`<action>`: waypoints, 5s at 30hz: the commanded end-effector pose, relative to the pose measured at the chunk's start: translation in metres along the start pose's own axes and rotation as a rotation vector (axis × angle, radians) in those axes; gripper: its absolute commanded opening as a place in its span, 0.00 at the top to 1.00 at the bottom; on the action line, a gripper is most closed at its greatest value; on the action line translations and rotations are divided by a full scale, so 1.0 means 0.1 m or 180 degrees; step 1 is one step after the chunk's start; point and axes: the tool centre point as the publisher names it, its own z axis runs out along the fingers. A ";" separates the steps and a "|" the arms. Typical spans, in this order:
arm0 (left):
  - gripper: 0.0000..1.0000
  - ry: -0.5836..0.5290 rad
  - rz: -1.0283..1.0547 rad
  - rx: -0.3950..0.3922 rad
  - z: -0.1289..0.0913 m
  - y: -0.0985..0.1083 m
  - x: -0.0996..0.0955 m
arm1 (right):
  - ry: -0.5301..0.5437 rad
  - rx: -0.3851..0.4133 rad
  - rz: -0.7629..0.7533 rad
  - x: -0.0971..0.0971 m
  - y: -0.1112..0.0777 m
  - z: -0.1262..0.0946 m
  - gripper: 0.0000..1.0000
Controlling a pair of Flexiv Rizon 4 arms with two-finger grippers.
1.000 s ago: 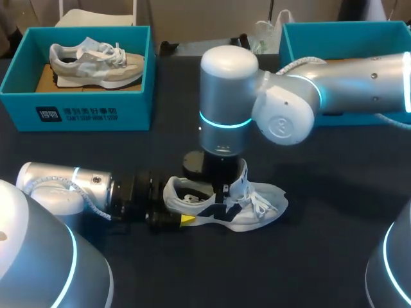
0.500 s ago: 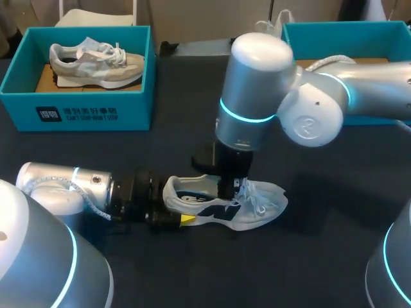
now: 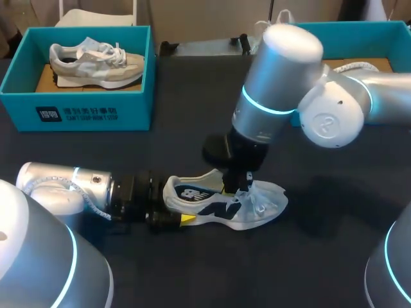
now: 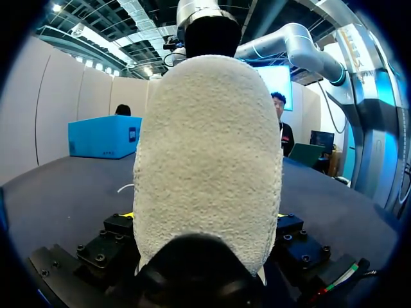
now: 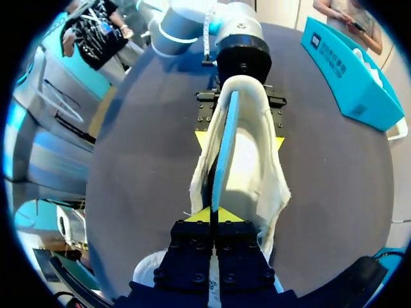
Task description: Take the shoe out of the shoebox, open the shoe tongue, remove and reinsert the insole, then place the shoe into the shoebox
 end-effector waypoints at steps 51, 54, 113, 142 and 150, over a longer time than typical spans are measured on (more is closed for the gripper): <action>1.00 -0.0011 0.0000 0.0001 -0.01 0.05 -0.01 | 0.0349 -0.0141 0.0199 -0.13 0.25 -0.04 0.67; 1.00 -0.0011 0.0000 0.0001 -0.01 0.05 -0.01 | 0.0314 -0.0185 0.0232 -0.11 0.22 -0.05 0.61; 1.00 -0.0011 0.0000 0.0001 -0.01 0.05 -0.01 | 0.0531 -0.0044 -0.0657 -0.09 0.88 -0.26 1.00; 1.00 -0.0011 0.0000 0.0001 -0.01 0.05 -0.01 | 0.0442 -0.0510 -0.0159 -0.10 0.70 -0.33 0.33; 1.00 -0.0011 0.0000 0.0001 -0.01 0.05 -0.01 | 0.0519 -0.0573 0.0097 -0.13 0.76 -0.29 0.12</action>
